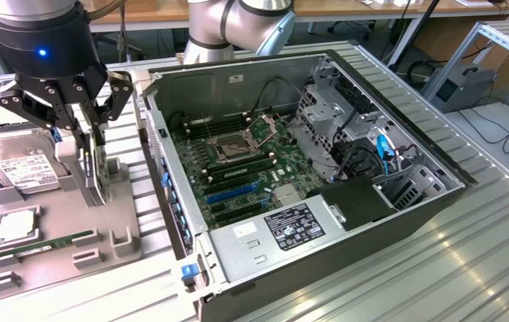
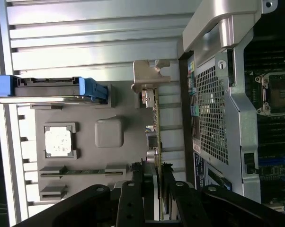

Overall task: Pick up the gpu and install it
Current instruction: 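Pick up the gpu and move the gpu toward the slot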

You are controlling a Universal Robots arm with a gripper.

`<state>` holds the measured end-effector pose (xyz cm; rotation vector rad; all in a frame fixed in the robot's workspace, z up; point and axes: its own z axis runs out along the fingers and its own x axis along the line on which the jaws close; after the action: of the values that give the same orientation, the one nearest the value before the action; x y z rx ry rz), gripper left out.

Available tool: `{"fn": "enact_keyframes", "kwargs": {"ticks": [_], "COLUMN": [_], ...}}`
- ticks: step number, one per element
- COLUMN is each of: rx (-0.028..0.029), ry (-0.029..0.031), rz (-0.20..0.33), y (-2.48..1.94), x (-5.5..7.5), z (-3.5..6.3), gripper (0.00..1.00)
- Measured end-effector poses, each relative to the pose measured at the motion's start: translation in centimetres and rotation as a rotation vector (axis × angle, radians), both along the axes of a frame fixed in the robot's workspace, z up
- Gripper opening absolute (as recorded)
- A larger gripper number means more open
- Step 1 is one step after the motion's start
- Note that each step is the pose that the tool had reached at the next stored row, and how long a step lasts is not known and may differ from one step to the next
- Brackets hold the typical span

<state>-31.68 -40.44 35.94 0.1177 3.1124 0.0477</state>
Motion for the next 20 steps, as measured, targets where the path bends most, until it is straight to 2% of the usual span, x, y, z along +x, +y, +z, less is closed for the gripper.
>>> {"fn": "enact_keyframes", "kwargs": {"ticks": [20], "rx": [-0.0001], "ry": [0.0000], "rz": [0.000], "y": [0.00], "x": [0.0], "z": [1.28], "gripper": [0.27]}}
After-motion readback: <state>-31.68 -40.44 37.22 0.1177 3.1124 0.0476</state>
